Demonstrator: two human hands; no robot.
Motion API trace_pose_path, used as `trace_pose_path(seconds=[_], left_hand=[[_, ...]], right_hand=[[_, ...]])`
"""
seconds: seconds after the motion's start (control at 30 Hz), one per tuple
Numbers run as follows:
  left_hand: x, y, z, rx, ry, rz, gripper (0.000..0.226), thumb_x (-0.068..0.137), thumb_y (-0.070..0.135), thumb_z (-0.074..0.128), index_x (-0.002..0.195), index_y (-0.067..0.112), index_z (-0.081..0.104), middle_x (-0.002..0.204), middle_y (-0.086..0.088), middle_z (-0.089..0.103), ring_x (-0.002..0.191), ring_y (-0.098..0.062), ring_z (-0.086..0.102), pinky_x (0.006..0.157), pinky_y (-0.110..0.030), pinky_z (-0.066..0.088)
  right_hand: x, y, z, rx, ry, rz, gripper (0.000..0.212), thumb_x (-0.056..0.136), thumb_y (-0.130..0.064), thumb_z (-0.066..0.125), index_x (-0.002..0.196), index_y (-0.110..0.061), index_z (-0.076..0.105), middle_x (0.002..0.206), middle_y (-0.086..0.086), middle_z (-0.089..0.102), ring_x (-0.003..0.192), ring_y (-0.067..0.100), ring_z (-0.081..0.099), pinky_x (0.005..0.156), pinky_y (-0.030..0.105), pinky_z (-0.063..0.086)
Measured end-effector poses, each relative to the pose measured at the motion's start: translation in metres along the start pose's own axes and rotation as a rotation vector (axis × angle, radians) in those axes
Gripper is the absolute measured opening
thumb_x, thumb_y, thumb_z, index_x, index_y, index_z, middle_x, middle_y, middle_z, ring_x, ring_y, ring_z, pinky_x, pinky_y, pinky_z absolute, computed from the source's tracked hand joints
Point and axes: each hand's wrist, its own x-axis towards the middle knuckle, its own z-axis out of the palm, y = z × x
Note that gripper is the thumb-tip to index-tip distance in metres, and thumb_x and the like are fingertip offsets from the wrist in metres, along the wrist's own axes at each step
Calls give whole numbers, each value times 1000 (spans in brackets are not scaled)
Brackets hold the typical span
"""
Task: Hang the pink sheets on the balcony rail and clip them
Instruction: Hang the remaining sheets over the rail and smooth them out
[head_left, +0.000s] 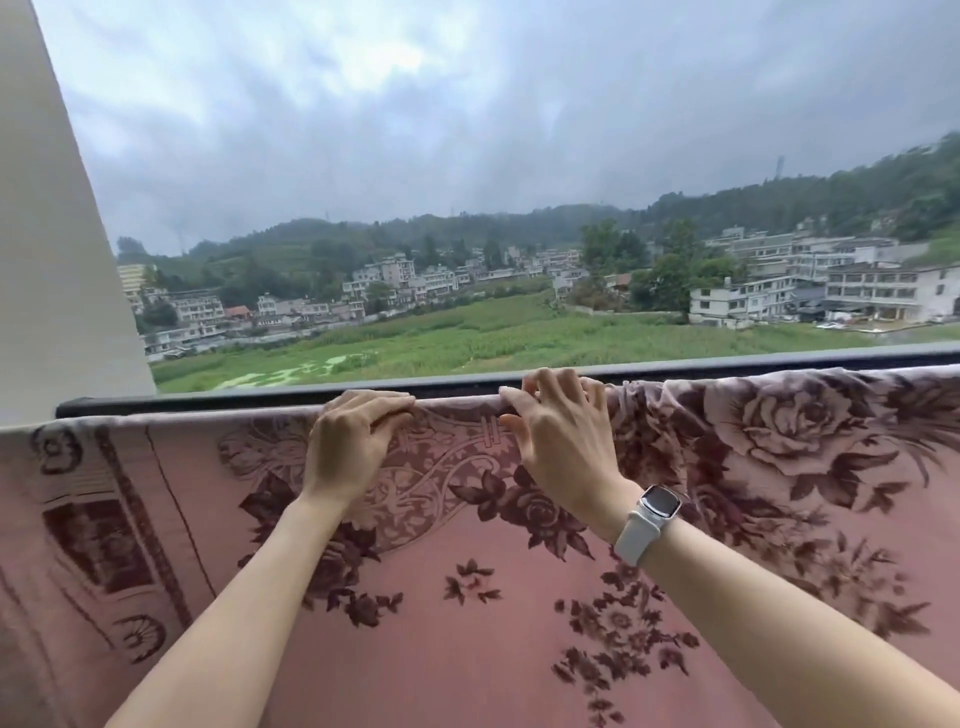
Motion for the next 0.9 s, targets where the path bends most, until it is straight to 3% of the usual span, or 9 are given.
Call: trace_pose_path(seconds=[0.07,0.1,0.2,0.47,0.57,0.67,0.8,0.9], left_hand=[[2,-7,3,-135,32,0,17,70,9,74,86,12,73,85,-4,73,83,-11,62,82,-19,47],[2,-10,5,-172,51,2,14,70,9,74,84,11,74,83,-3,72,81,-11,62,79,-18,46],[3,-25,3,-194,89,31,9,75,8,70,84,9,73,82,-4,72,77,-14,63,74,-21,47],[-6,-101,-42,-137,185,-44,11,81,-2,61,91,-1,65,87,-17,67,81,-31,61,74,-32,41],[-21,-129,-49,-164,135,16,18,82,12,60,97,3,65,91,-13,67,85,-28,60,78,-37,45],[-35,-158,-51,-86,75,78,46,79,40,55,110,6,59,106,-12,63,101,-19,47,92,-40,34],[-53,-189,-53,34,90,165,60,78,60,49,111,10,49,116,-13,47,113,-25,39,100,-41,25],[-79,-192,-51,35,61,90,62,72,62,54,105,9,47,113,-17,50,111,-29,38,94,-41,27]], right_hand=[[4,-9,9,30,4,51,17,73,-21,72,88,-17,65,89,0,57,85,22,50,73,36,34],[6,-13,11,46,21,56,14,73,-16,71,86,-17,65,87,-1,57,84,23,50,72,35,32],[12,-29,18,59,59,33,17,70,-3,67,82,-14,64,81,-1,59,79,22,49,69,33,31],[47,-121,63,143,176,-11,5,75,-8,64,80,-9,65,78,3,59,76,22,49,72,30,30],[38,-141,70,140,237,16,15,82,-18,52,88,-13,65,83,1,58,83,17,44,75,29,28],[8,-158,78,90,271,8,22,81,-22,58,102,-19,56,100,-1,54,94,15,43,82,31,30],[-38,-180,100,-84,120,277,52,76,-54,54,108,-14,50,109,5,51,99,22,45,83,39,34],[-51,-194,108,-162,27,525,59,70,-51,65,107,-7,54,104,12,58,94,32,53,76,44,43]])
